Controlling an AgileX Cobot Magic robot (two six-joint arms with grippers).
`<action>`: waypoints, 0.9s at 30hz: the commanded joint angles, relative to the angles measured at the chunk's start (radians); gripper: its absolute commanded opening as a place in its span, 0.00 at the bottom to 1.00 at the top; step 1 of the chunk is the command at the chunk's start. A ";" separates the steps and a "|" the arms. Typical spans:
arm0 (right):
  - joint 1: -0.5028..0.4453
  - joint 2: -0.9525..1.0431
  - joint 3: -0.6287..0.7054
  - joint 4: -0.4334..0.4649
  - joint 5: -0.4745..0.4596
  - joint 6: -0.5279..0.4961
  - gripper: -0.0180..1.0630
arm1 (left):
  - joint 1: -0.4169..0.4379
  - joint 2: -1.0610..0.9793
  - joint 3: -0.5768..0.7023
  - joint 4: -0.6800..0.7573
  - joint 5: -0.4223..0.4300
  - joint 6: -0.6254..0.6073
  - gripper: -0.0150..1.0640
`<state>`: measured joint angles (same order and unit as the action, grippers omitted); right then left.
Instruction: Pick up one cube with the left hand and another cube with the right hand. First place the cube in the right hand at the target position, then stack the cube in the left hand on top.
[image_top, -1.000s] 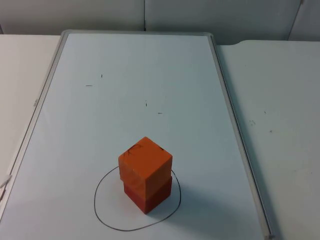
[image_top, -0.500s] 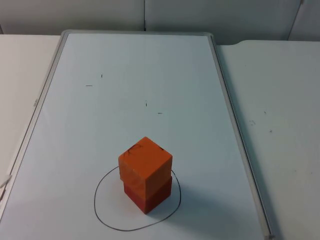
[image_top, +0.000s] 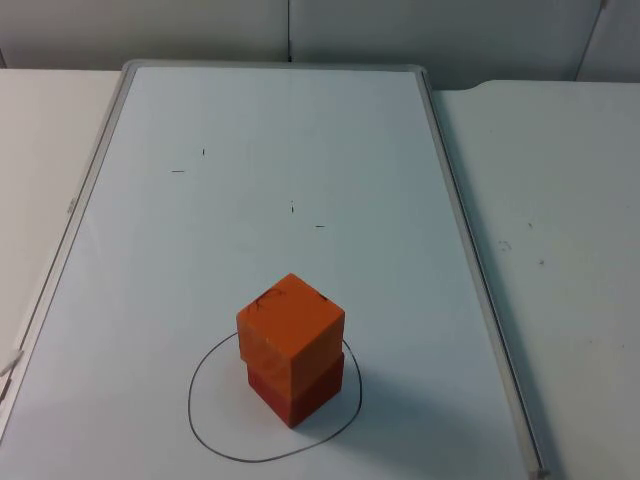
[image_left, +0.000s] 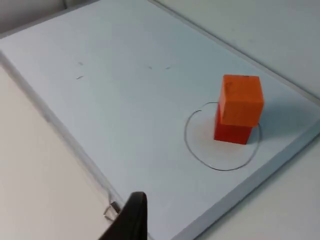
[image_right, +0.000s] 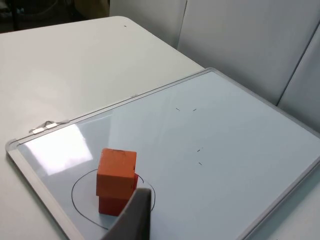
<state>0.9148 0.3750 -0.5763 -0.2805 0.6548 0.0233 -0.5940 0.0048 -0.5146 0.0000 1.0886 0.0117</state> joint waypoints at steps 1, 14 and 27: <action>0.003 -0.002 0.003 -0.003 -0.022 0.004 0.91 | 0.104 -0.005 0.002 0.000 -0.011 -0.004 0.96; 0.003 -0.002 0.003 -0.003 -0.061 0.004 0.91 | 0.440 -0.005 0.002 0.000 -0.011 -0.004 0.96; 0.003 -0.027 -0.060 0.054 0.229 -0.023 0.91 | 0.440 -0.005 0.002 0.000 -0.011 -0.004 0.96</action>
<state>0.9148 0.3601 -0.6253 -0.2470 0.8233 0.0246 -0.1545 0.0048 -0.5146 0.0000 1.0881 0.0117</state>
